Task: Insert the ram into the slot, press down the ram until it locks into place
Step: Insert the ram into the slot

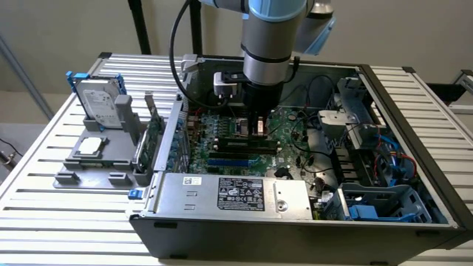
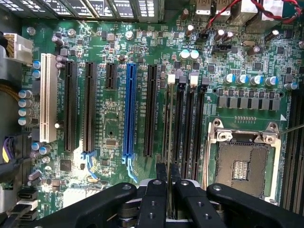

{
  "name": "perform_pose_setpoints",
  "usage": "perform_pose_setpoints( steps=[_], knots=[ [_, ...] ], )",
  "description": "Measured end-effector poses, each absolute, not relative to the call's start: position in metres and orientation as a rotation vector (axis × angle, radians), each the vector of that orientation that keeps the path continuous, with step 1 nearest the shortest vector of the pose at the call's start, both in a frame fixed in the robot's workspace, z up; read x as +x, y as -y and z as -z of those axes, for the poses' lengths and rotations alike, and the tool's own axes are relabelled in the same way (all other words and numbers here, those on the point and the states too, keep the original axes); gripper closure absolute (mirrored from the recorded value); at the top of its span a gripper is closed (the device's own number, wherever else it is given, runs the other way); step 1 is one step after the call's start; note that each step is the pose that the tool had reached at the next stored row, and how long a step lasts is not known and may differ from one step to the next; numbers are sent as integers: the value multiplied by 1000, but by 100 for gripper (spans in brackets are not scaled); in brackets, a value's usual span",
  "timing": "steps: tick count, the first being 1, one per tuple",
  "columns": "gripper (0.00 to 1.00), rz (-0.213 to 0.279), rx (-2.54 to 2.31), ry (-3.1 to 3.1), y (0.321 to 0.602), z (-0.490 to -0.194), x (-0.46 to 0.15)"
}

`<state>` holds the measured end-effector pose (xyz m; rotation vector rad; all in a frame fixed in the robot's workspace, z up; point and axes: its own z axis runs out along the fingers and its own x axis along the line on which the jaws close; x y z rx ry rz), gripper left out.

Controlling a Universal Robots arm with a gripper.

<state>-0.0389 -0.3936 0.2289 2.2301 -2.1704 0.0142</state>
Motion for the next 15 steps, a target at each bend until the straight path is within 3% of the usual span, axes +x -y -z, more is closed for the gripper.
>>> perform_pose_setpoints(
  steps=[15],
  knots=[
    [86, -15, 2215, 2185, 393, -228, -38]
  ],
)
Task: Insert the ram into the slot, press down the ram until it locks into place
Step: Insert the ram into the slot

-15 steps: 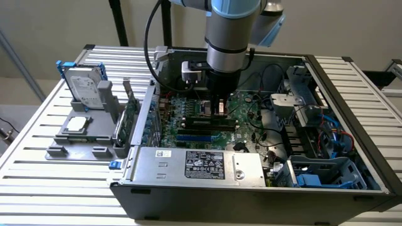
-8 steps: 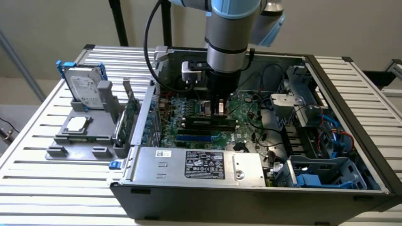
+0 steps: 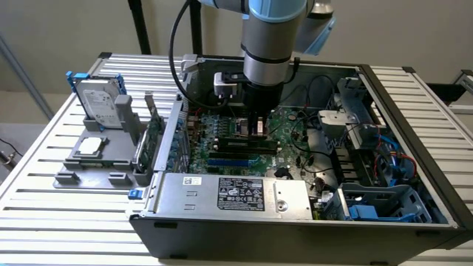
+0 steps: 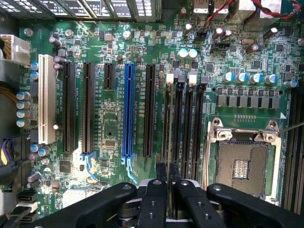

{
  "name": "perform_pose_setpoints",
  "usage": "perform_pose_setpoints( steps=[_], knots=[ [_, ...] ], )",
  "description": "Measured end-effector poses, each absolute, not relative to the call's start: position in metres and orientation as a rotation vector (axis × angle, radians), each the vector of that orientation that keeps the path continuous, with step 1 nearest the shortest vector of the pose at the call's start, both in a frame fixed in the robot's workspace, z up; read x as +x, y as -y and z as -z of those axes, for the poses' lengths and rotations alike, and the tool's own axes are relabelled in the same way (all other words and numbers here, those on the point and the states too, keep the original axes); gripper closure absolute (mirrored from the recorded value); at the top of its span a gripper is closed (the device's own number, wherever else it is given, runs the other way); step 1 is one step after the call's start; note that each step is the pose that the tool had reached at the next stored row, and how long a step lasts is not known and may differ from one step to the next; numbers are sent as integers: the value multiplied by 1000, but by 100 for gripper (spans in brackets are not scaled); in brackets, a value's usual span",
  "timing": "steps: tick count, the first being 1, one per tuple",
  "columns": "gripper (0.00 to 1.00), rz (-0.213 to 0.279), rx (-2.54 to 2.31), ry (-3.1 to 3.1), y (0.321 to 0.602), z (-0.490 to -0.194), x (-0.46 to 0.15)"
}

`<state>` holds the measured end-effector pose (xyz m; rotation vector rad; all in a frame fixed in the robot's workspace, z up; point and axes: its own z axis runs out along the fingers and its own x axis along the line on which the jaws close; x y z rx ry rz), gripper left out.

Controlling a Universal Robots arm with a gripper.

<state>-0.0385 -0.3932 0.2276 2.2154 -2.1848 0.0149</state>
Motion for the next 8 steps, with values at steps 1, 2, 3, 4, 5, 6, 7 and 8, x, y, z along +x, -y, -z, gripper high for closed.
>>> perform_pose_setpoints(
  steps=[1, 2, 3, 4, 5, 6, 7, 8],
  knots=[
    [86, -15, 2215, 2185, 393, -227, -38],
    [86, -16, 2215, 2184, 393, -227, -38],
    [86, -16, 2215, 2184, 393, -227, -38],
    [86, -16, 2215, 2184, 393, -227, -38],
    [86, -17, 2215, 2184, 393, -227, -38],
    [86, -17, 2215, 2184, 393, -226, -38],
    [86, -18, 2214, 2184, 393, -226, -38],
    [86, -18, 2214, 2184, 393, -226, -38]
  ],
)
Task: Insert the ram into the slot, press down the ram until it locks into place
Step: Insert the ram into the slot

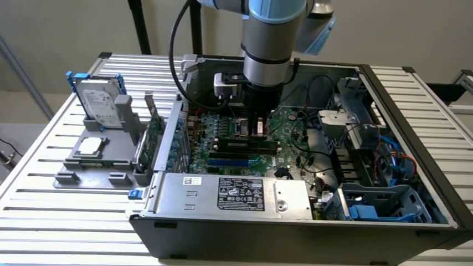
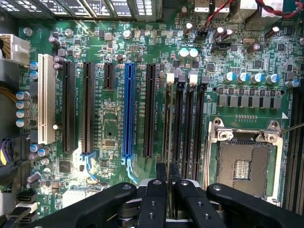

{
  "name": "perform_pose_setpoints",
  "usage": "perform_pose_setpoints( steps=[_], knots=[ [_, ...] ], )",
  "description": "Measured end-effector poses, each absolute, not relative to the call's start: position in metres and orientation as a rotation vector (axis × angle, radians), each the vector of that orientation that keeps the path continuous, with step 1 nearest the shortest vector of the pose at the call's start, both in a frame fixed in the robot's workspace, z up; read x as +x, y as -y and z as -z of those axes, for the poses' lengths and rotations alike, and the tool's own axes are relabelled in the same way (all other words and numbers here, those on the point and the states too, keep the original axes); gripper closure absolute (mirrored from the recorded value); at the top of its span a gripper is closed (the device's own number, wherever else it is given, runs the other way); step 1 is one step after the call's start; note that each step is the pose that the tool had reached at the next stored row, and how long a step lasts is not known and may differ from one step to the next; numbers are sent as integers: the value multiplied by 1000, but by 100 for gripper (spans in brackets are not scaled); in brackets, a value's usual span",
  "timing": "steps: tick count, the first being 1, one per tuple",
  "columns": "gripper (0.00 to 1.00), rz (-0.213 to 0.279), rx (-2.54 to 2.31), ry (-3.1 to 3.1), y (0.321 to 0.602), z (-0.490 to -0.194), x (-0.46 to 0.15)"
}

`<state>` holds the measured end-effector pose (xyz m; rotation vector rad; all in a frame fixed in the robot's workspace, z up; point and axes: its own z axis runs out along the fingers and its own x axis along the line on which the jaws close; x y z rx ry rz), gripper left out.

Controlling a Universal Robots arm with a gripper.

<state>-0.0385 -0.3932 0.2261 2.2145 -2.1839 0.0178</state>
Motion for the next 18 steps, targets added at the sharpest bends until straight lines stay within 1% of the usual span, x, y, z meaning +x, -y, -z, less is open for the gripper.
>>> perform_pose_setpoints(
  steps=[11, 13, 14, 16, 18],
  knots=[
    [86, -20, 2214, 2184, 393, -223, -38],
    [85, -21, 2214, 2184, 393, -223, -39],
    [78, -21, 2214, 2184, 393, -223, -39],
    [78, -20, 2215, 2184, 393, -225, -38],
    [78, -20, 2214, 2184, 393, -233, -39]
  ],
)
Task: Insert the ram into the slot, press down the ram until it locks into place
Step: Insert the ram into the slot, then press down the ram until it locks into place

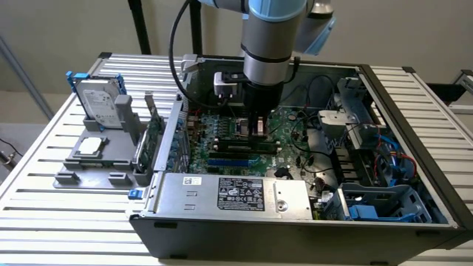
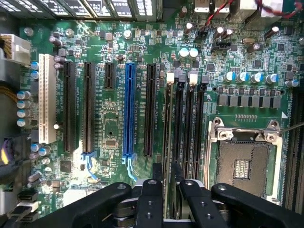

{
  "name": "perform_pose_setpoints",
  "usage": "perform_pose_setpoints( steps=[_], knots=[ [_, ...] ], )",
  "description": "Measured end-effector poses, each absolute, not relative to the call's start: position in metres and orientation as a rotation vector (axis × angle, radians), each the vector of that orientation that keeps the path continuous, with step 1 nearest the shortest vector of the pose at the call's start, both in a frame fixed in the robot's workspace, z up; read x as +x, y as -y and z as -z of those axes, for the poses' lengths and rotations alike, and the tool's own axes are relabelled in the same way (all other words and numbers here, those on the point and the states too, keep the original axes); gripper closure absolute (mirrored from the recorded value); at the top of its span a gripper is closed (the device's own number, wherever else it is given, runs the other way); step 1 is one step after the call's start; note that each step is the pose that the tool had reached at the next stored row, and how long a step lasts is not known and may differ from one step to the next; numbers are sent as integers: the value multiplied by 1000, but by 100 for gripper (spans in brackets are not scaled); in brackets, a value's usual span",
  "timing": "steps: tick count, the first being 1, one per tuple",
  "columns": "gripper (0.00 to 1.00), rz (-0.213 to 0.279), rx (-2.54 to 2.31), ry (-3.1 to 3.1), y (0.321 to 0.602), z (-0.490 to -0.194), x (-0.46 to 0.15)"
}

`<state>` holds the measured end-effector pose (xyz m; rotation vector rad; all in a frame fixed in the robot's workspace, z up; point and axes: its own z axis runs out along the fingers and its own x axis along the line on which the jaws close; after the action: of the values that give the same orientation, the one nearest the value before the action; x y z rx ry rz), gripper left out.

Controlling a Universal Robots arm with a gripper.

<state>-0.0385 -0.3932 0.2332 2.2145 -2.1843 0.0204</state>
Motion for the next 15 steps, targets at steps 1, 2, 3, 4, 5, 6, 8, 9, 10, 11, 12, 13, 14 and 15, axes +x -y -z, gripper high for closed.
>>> perform_pose_setpoints(
  steps=[1, 2, 3, 4, 5, 6, 8, 9, 10, 11, 12, 13, 14, 15],
  knots=[
    [78, -20, 2214, 2184, 393, -238, -39],
    [78, -20, 2215, 2184, 393, -241, -39],
    [78, -20, 2215, 2184, 393, -243, -39],
    [78, -20, 2215, 2184, 393, -245, -39],
    [78, -20, 2215, 2184, 393, -245, -40],
    [80, -19, 2215, 2185, 393, -246, -41],
    [87, -17, 2216, 2185, 393, -246, -43],
    [89, -17, 2216, 2186, 393, -246, -44],
    [89, -17, 2216, 2186, 393, -246, -45],
    [89, -17, 2216, 2186, 393, -246, -45],
    [89, -17, 2216, 2186, 393, -246, -45],
    [89, -17, 2216, 2186, 393, -246, -45],
    [89, -17, 2216, 2186, 393, -246, -45],
    [89, -17, 2216, 2186, 393, -246, -45]
  ],
)
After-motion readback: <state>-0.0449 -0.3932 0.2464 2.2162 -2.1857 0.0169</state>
